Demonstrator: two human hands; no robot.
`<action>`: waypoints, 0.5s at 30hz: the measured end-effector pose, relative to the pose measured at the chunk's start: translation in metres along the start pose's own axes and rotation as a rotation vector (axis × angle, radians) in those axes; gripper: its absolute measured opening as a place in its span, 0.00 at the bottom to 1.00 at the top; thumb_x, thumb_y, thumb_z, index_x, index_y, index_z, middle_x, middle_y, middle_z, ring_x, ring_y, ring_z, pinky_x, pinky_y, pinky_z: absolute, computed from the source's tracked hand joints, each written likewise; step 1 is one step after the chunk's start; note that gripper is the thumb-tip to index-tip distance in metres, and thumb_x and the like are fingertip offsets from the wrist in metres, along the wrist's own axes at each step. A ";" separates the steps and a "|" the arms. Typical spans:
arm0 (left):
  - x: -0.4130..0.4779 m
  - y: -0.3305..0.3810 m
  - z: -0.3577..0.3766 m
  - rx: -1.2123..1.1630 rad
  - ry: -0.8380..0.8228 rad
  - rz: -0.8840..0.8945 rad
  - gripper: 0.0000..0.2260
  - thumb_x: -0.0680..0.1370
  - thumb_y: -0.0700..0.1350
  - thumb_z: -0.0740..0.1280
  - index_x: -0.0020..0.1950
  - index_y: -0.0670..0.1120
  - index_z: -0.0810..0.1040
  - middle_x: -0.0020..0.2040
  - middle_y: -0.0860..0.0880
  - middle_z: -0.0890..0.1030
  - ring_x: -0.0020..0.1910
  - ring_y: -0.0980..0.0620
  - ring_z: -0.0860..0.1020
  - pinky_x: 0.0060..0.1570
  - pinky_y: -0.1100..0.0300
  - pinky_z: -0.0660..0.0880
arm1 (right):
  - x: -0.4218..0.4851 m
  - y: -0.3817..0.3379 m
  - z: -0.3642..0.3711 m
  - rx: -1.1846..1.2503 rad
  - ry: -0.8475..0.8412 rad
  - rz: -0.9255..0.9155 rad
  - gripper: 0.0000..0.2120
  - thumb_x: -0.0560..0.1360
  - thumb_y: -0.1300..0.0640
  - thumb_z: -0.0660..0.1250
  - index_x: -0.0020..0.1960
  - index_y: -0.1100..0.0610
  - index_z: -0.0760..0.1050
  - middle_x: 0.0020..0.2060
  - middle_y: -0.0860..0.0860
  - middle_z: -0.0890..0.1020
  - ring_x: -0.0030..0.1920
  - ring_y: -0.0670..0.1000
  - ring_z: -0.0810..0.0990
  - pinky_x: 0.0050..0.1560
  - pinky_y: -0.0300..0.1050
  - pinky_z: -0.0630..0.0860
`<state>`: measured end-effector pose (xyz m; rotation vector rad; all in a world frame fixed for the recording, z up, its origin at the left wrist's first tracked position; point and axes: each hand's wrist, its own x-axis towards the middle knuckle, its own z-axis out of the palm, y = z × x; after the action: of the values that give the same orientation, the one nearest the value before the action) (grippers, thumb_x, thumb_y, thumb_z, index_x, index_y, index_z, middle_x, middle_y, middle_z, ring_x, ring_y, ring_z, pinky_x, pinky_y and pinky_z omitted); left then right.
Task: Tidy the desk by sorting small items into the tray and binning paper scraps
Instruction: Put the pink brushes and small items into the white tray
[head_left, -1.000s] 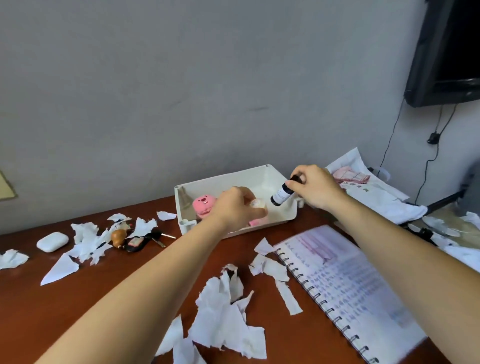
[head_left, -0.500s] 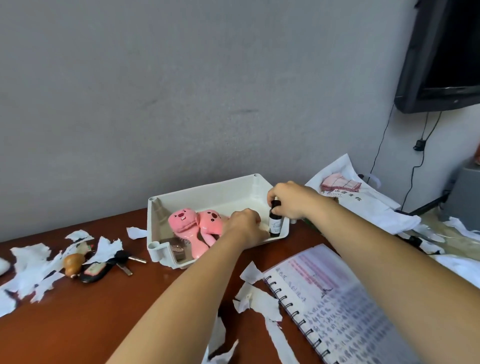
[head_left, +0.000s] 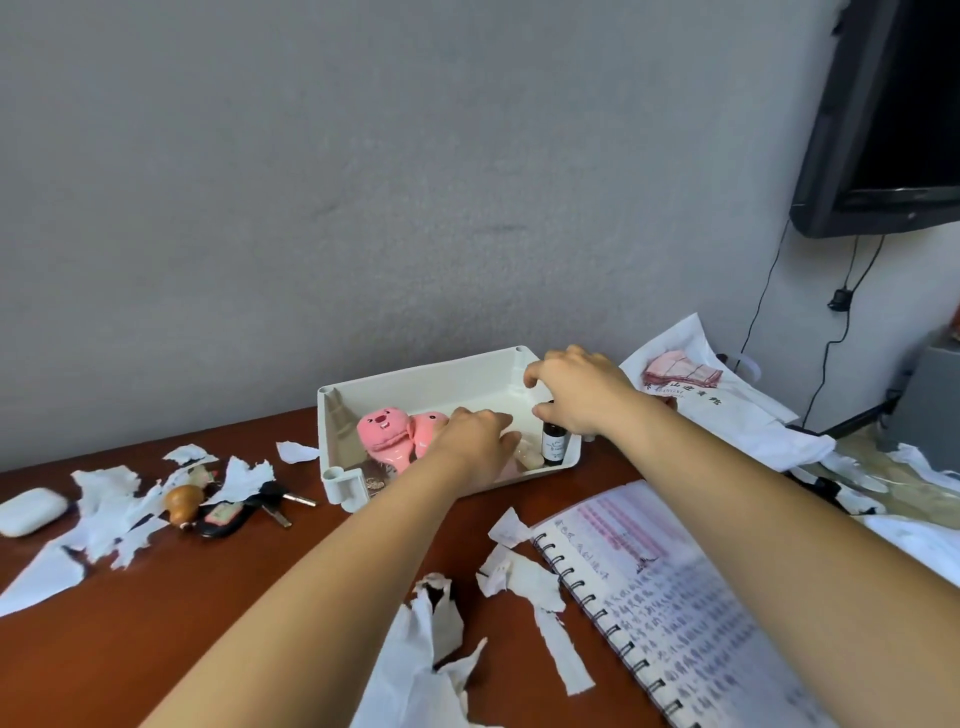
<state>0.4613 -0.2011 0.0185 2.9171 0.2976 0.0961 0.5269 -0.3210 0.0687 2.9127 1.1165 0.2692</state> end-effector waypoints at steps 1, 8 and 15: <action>-0.006 -0.002 -0.006 0.020 0.018 0.020 0.19 0.82 0.51 0.52 0.69 0.46 0.70 0.67 0.41 0.74 0.69 0.42 0.65 0.63 0.51 0.64 | -0.003 -0.003 -0.003 -0.002 0.025 -0.013 0.18 0.77 0.52 0.62 0.67 0.52 0.70 0.66 0.53 0.72 0.67 0.56 0.67 0.62 0.50 0.66; -0.060 -0.024 -0.029 -0.002 -0.018 0.111 0.18 0.81 0.49 0.58 0.66 0.42 0.72 0.64 0.43 0.76 0.62 0.42 0.74 0.60 0.52 0.72 | -0.036 -0.033 -0.008 0.152 -0.002 -0.069 0.15 0.76 0.53 0.64 0.62 0.49 0.74 0.61 0.51 0.76 0.63 0.54 0.73 0.57 0.48 0.72; -0.143 -0.074 -0.010 -0.021 0.038 0.037 0.13 0.79 0.51 0.61 0.59 0.47 0.76 0.55 0.48 0.80 0.51 0.49 0.78 0.52 0.52 0.77 | -0.073 -0.079 0.023 0.508 -0.237 -0.181 0.10 0.75 0.60 0.66 0.56 0.55 0.79 0.40 0.49 0.78 0.42 0.49 0.77 0.45 0.40 0.74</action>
<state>0.3067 -0.1576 0.0063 2.9035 0.2480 0.1601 0.4253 -0.3093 0.0292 3.0941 1.5845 -0.4124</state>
